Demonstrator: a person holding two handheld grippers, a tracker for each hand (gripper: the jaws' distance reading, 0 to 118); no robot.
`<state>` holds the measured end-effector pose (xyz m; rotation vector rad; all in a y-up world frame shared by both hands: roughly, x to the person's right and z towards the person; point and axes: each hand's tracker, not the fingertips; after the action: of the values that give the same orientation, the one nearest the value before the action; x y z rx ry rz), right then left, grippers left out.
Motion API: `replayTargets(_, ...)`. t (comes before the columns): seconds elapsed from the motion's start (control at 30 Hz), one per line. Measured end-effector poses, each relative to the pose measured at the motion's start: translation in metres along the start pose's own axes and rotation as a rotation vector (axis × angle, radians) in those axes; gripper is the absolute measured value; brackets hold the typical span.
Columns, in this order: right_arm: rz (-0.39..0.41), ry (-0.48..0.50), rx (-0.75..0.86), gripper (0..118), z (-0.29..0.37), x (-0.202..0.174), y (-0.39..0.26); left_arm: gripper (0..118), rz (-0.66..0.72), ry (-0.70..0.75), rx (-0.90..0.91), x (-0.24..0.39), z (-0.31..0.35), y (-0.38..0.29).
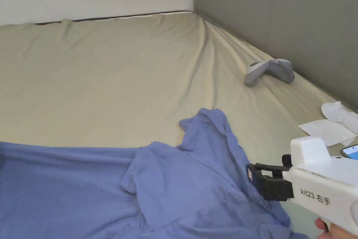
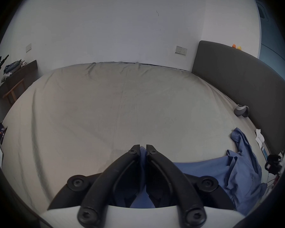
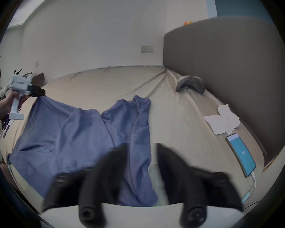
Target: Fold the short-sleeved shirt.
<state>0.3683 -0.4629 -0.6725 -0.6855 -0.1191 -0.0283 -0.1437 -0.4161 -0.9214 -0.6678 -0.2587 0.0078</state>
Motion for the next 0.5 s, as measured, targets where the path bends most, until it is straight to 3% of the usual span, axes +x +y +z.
replayTargets(0.17,0.016,-0.044,-0.085,93,-0.079,-0.007,0.025,3,-0.007,0.000,0.003,0.001,0.005,-0.001)
replayTargets(0.23,-0.004,-0.048,-0.132,85,-0.105,-0.010,0.025,3,-0.013,-0.002,0.000,0.001,0.005,-0.003)
replayTargets(0.3,-0.019,-0.083,-0.181,45,-0.116,-0.011,0.025,3,-0.011,0.001,-0.007,-0.001,0.005,-0.005)
replayTargets(0.37,-0.037,-0.059,-0.107,10,-0.109,-0.008,0.028,3,-0.006,-0.001,-0.013,-0.003,0.005,-0.007)
replayTargets(0.43,-0.085,0.000,-0.094,4,-0.102,-0.005,0.032,3,-0.008,0.001,-0.014,-0.007,0.005,-0.007)
replayTargets(0.5,-0.045,-0.013,-0.098,3,-0.092,-0.006,0.035,3,-0.004,0.003,-0.008,-0.011,0.009,-0.006)
